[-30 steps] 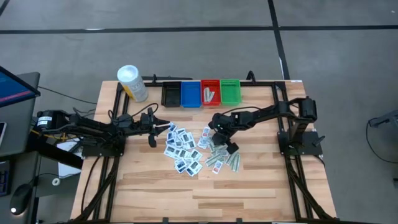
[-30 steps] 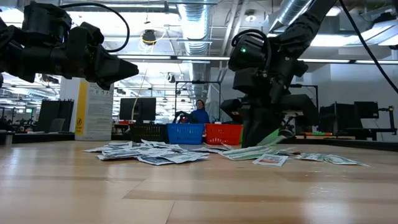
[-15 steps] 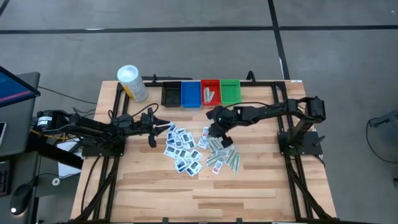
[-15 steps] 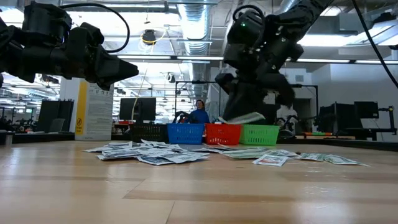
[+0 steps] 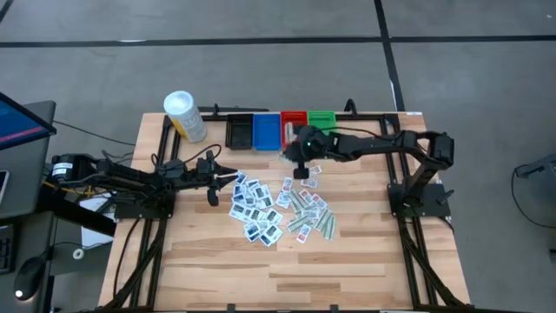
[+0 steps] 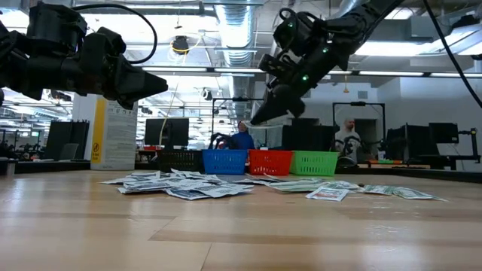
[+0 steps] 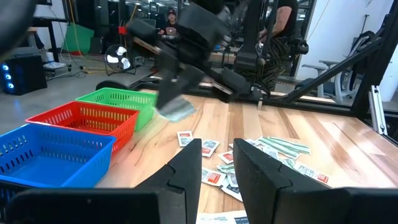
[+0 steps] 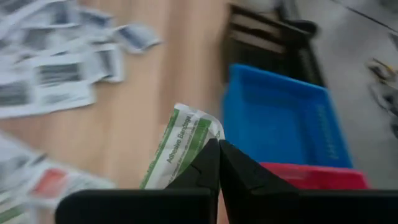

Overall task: Pick & Place First Aid Supplies
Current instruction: Put the green bandage pack into the red bin

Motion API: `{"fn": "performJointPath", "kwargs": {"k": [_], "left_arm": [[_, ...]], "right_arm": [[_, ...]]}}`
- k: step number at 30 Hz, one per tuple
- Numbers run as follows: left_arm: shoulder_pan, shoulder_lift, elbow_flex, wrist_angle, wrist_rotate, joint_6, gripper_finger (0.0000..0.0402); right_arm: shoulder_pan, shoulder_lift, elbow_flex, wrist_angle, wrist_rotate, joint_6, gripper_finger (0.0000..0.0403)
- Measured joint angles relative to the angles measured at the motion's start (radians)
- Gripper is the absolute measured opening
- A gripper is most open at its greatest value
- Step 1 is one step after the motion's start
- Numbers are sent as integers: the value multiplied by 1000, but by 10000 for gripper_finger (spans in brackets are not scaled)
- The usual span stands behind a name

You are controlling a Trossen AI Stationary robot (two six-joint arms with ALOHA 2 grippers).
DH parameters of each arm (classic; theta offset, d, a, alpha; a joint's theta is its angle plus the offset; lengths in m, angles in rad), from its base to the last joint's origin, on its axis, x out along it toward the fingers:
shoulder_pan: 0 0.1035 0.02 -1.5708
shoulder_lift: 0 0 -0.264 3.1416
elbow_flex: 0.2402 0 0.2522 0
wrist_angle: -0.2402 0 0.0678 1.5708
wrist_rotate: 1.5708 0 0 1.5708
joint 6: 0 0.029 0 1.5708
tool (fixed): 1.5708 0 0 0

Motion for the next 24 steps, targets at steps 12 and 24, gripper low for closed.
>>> {"fn": "performJointPath", "kwargs": {"k": [12,24], "left_arm": [[0,0,0,0,0,0,93],[0,0,0,-1,0,1,93]], "right_arm": [[-144,7,0,138,153,175,1],[-269,28,0,203,155,339,1]]}}
